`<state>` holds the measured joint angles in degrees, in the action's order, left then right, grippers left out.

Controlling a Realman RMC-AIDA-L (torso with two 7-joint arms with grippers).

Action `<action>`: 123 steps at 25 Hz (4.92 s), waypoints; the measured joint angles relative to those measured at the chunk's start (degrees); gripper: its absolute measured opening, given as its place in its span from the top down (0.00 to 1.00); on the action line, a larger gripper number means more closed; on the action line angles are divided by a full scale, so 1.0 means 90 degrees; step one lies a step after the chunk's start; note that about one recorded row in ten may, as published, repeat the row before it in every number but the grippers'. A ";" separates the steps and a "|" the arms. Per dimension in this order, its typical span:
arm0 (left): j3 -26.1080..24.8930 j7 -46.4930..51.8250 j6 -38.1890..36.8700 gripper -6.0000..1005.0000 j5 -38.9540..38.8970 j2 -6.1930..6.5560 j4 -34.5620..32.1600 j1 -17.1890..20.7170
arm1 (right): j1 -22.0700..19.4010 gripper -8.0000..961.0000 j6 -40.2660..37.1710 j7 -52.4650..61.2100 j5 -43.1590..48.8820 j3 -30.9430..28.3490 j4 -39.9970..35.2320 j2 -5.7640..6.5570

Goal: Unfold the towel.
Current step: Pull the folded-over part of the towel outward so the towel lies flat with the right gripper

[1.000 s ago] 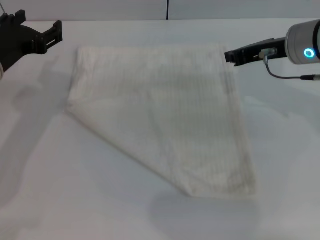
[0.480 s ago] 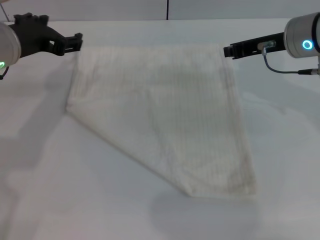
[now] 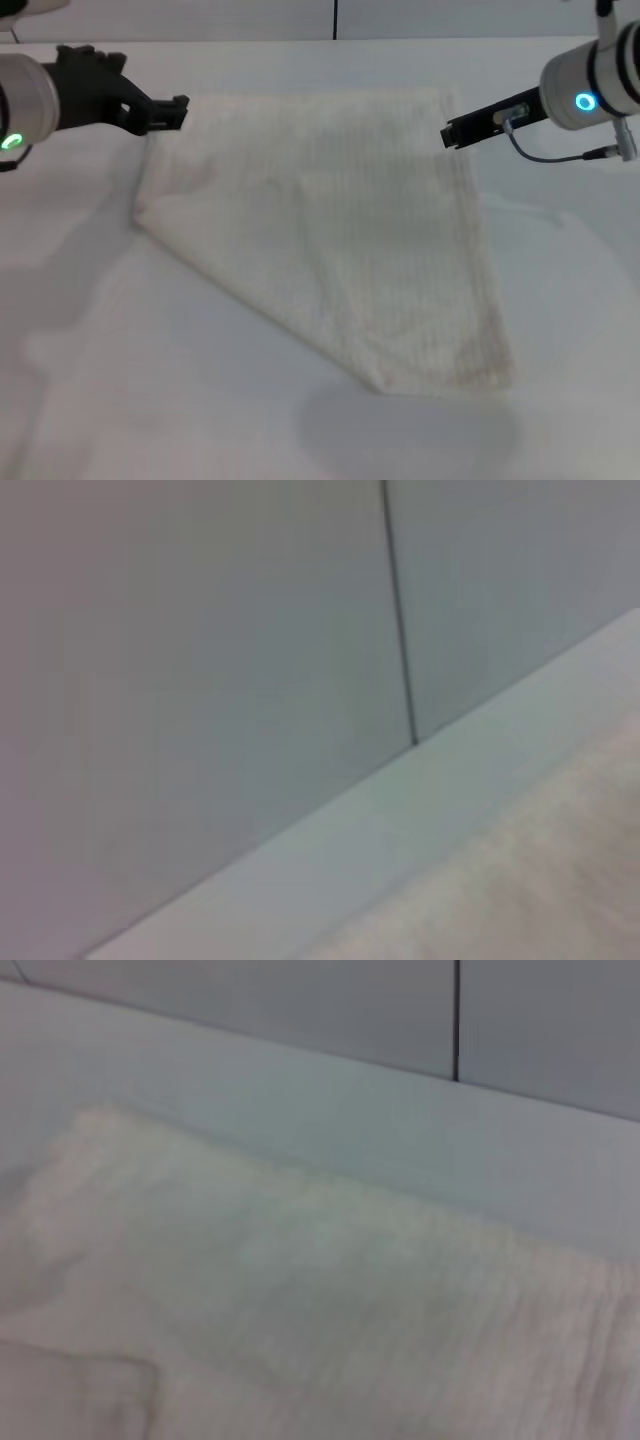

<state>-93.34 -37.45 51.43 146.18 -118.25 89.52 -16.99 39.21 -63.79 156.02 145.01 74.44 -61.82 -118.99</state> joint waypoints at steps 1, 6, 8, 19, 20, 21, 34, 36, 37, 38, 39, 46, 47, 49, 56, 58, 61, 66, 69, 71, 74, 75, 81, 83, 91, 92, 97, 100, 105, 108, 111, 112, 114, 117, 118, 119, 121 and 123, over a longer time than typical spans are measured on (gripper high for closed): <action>0.0029 0.0024 0.0066 0.20 -0.0012 -0.0002 -0.0019 -0.0016 | 0.0125 0.99 -0.0003 0.0058 0.0111 0.0001 0.0115 -0.0001; 0.0409 0.0060 0.0200 0.20 -0.0027 -0.0016 -0.0271 -0.0118 | 0.0552 0.99 0.0000 0.0201 0.0278 -0.0071 0.0508 0.0012; 0.0572 0.0067 0.0200 0.21 -0.0032 -0.0019 -0.0531 -0.0222 | 0.0646 0.99 0.0040 0.0352 0.0423 -0.0125 0.0549 0.0020; 0.1396 0.0382 -0.0291 0.21 -0.0100 -0.0045 -0.1318 -0.0553 | 0.0747 0.99 0.0135 0.0554 0.0839 -0.0418 0.0743 0.0035; 0.1470 0.0404 -0.0343 0.21 -0.0141 -0.0048 -0.1421 -0.0612 | 0.0777 0.99 0.0171 0.0555 0.0854 -0.0410 0.0823 0.0035; 0.1502 0.0410 -0.0358 0.21 -0.0164 -0.0051 -0.1481 -0.0652 | 0.0821 0.99 0.0203 0.0555 0.0857 -0.0390 0.0910 0.0031; 0.1862 0.0428 -0.1157 0.22 -0.0431 -0.0053 -0.2112 -0.1075 | 0.1505 0.99 0.0896 0.0524 0.0860 -0.0089 0.2224 -0.0008; 0.1906 0.0431 -0.1182 0.22 -0.0435 -0.0055 -0.2194 -0.1153 | 0.1591 0.99 0.0993 0.0536 0.0860 -0.0082 0.2398 -0.0009; 0.1920 0.0437 -0.1188 0.22 -0.0437 -0.0055 -0.2230 -0.1181 | 0.1629 0.99 0.1033 0.0540 0.0861 -0.0083 0.2484 -0.0009; 0.1944 0.0459 -0.1205 0.22 -0.0439 -0.0055 -0.2281 -0.1219 | 0.1656 0.99 0.1061 0.0541 0.0861 -0.0084 0.2548 -0.0006; 0.1961 0.0472 -0.1221 0.22 -0.0439 -0.0055 -0.2300 -0.1232 | 0.1675 0.99 0.1085 0.0542 0.0860 -0.0084 0.2603 -0.0002; 0.2091 0.0498 -0.1388 0.23 -0.0503 -0.0054 -0.2448 -0.1284 | 0.1699 0.99 0.1200 0.0531 0.0860 -0.0110 0.2787 0.0013; 0.2091 0.0499 -0.1429 0.23 -0.0572 -0.0054 -0.2553 -0.1338 | 0.1691 0.99 0.1194 0.0529 0.0860 -0.0114 0.2784 0.0014; 0.2091 0.0499 -0.1519 0.23 -0.0639 -0.0055 -0.2673 -0.1380 | 0.1672 0.99 0.1170 0.0527 0.0860 -0.0121 0.2765 0.0015; 0.2110 0.0500 -0.1909 0.23 -0.0814 -0.0064 -0.3224 -0.1623 | 0.1686 0.99 0.1133 0.0523 0.0860 -0.0086 0.2757 0.0018; 0.2129 0.0500 -0.1943 0.23 -0.0906 -0.0065 -0.3356 -0.1698 | 0.1692 0.99 0.1126 0.0523 0.0860 -0.0085 0.2757 0.0018; 0.2155 0.0500 -0.1976 0.23 -0.0996 -0.0065 -0.3506 -0.1784 | 0.1699 0.99 0.1123 0.0523 0.0860 -0.0085 0.2757 0.0018; 0.2159 0.0500 -0.2017 0.24 -0.1063 -0.0064 -0.3820 -0.1989 | 0.1706 0.99 0.1121 0.0523 0.0860 -0.0087 0.2757 0.0018; 0.2155 0.0500 -0.2018 0.24 -0.1075 -0.0064 -0.3903 -0.2050 | 0.1707 0.99 0.1121 0.0520 0.0860 -0.0088 0.2758 0.0018; 0.2134 0.0511 -0.2022 0.24 -0.1076 -0.0064 -0.3957 -0.2107 | 0.1708 0.99 0.1121 0.0514 0.0860 -0.0088 0.2758 0.0018; 0.2128 0.0551 -0.2023 0.24 -0.1077 -0.0064 -0.3969 -0.2121 | 0.1708 0.99 0.1121 0.0511 0.0860 -0.0095 0.2758 0.0018; 0.2128 0.0551 -0.2023 0.24 -0.1077 -0.0064 -0.3969 -0.2121 | 0.1708 0.99 0.1121 0.0511 0.0860 -0.0097 0.2758 0.0018; 0.2110 0.0651 -0.1868 0.31 -0.1078 -0.0053 -0.3974 -0.2199 | 0.1708 0.99 0.1122 0.0508 0.0860 -0.0096 0.2758 0.0023; 0.2147 0.0653 -0.1860 0.35 -0.1058 -0.0057 -0.3974 -0.2206 | 0.1706 0.99 0.1122 0.0507 0.0860 -0.0095 0.2758 0.0024; 0.2114 0.0656 -0.1523 0.55 -0.1047 -0.0037 -0.3593 -0.2145 | 0.1684 0.99 0.1122 0.0499 0.0915 -0.0130 0.2758 0.0028; 0.2108 0.0657 -0.1429 0.58 -0.1047 -0.0033 -0.3498 -0.2116 | 0.1684 0.99 0.1122 0.0500 0.0916 -0.0130 0.2758 0.0028; 0.2073 0.0780 -0.0892 0.86 -0.0913 -0.0016 -0.2821 -0.1892 | 0.1699 0.99 0.1141 0.0500 0.0920 -0.0129 0.2797 0.0028; 0.2024 0.1137 -0.0462 0.96 -0.0431 -0.0014 -0.2371 -0.1787 | 0.1704 0.99 0.1172 0.0500 0.0922 -0.0104 0.2821 0.0028; 0.2014 0.1862 0.0447 0.98 0.0450 -0.0025 -0.1808 -0.1787 | 0.1713 0.99 0.1252 0.0501 0.0927 -0.0088 0.2926 0.0025; 0.2002 0.2054 0.0915 0.97 0.0703 -0.0026 -0.1480 -0.1772 | 0.1736 0.99 0.1358 0.0499 0.0929 -0.0088 0.3075 0.0019; 0.1973 0.2150 0.1207 0.96 0.0857 -0.0024 -0.1338 -0.1771 | 0.1759 0.99 0.1441 0.0491 0.0929 -0.0087 0.3181 0.0018; 0.1963 0.2184 0.1336 0.96 0.0921 -0.0023 -0.1296 -0.1776 | 0.1762 0.99 0.1456 0.0490 0.0929 -0.0087 0.3198 0.0018; 0.1934 0.2288 0.1681 0.96 0.1101 -0.0018 -0.1158 -0.1801 | 0.1764 0.99 0.1477 0.0489 0.0929 -0.0086 0.3218 0.0015; 0.1925 0.2419 0.2147 0.95 0.1327 -0.0017 -0.0903 -0.1812 | 0.1766 0.99 0.1499 0.0487 0.0929 -0.0078 0.3230 0.0010; 0.1924 0.2442 0.2276 0.95 0.1383 -0.0016 -0.0822 -0.1812 | 0.1766 0.99 0.1506 0.0487 0.0929 -0.0077 0.3232 0.0010; 0.1924 0.2461 0.2397 0.95 0.1439 -0.0016 -0.0760 -0.1808 | 0.1767 0.99 0.1514 0.0488 0.0929 -0.0077 0.3235 0.0009; 0.1924 0.2488 0.2571 0.94 0.1538 -0.0018 -0.0673 -0.1802 | 0.1767 0.99 0.1522 0.0487 0.0929 -0.0077 0.3236 0.0008; 0.1923 0.2551 0.2774 0.94 0.1684 -0.0021 -0.0605 -0.1801 | 0.1767 0.99 0.1525 0.0487 0.0929 -0.0078 0.3236 0.0008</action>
<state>-76.03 -14.49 76.39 161.34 -118.44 84.08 -33.19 55.11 -50.07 160.40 153.37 73.74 -32.69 -118.92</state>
